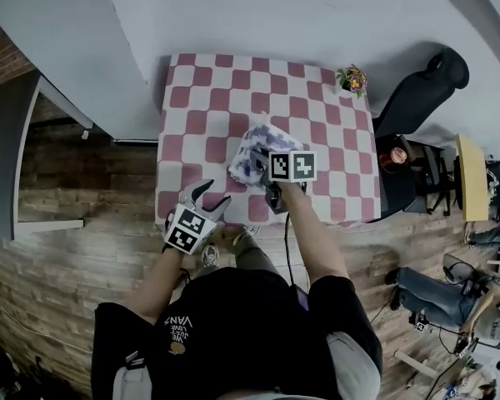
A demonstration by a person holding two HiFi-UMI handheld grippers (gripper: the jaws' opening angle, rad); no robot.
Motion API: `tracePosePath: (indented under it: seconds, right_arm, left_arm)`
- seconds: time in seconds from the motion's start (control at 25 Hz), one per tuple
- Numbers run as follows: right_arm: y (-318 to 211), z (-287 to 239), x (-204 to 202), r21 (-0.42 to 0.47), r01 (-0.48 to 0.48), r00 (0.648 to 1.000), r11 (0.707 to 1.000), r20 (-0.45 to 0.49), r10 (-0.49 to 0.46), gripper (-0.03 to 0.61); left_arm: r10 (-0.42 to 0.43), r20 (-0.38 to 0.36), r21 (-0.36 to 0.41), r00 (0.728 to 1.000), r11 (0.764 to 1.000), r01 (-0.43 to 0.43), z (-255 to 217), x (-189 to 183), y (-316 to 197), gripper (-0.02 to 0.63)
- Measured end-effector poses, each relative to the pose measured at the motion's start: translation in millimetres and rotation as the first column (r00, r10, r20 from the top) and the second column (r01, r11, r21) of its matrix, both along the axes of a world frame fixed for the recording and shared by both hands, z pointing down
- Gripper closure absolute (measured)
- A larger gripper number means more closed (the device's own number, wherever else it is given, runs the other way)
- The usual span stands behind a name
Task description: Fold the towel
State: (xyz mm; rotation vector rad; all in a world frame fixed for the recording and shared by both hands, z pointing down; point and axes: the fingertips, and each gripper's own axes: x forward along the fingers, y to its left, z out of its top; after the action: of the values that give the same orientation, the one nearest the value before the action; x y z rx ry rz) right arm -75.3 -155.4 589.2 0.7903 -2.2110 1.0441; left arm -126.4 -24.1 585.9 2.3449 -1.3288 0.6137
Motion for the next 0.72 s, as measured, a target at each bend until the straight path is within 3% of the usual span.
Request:
tracePosePath:
  seconds: [0.08,0.16,0.28,0.48,0.64,0.72]
  right_arm:
    - [-2.2,3.8,-18.3,-0.020,-0.029,0.996,0.999,0.078,0.030,0.448]
    - [-3.4,2.4,-31.3,-0.030,-0.061,0.985,0.998,0.159,0.065,0.329]
    - [-3.9,-6.9,-38.0,-0.019,-0.081,0.966,0.996,0.244,0.084,0.286]
    - [6.4,-46.7,-38.1,0.019,-0.002,0.932,1.000,0.363,-0.005,0.285]
    - [11.6,-109.3,-31.0,0.116,0.069,0.858,0.991,0.500,-0.118,0.285]
    - [1.5,-131.2,-14.3,0.197,0.052,0.850,0.979,0.506,-0.147,0.288]
  left_arm:
    - [-0.011,0.001,-0.006,1.000,1.000,0.011,0.2,-4.3,4.2,0.398]
    - [-0.019,-0.004,-0.008,1.000,1.000,0.019,-0.2,-6.4,7.3,0.397]
    - [-0.020,-0.007,-0.001,1.000,1.000,0.020,-4.2,-7.3,6.8,0.398]
    - [0.007,-0.015,0.047,1.000,0.999,-0.007,-20.3,1.4,-7.6,0.398]
    - [0.062,0.003,0.132,0.998,0.989,-0.062,-42.5,24.0,-28.0,0.399]
    - [0.124,0.054,0.185,0.991,0.974,-0.132,-54.2,42.4,-37.3,0.398]
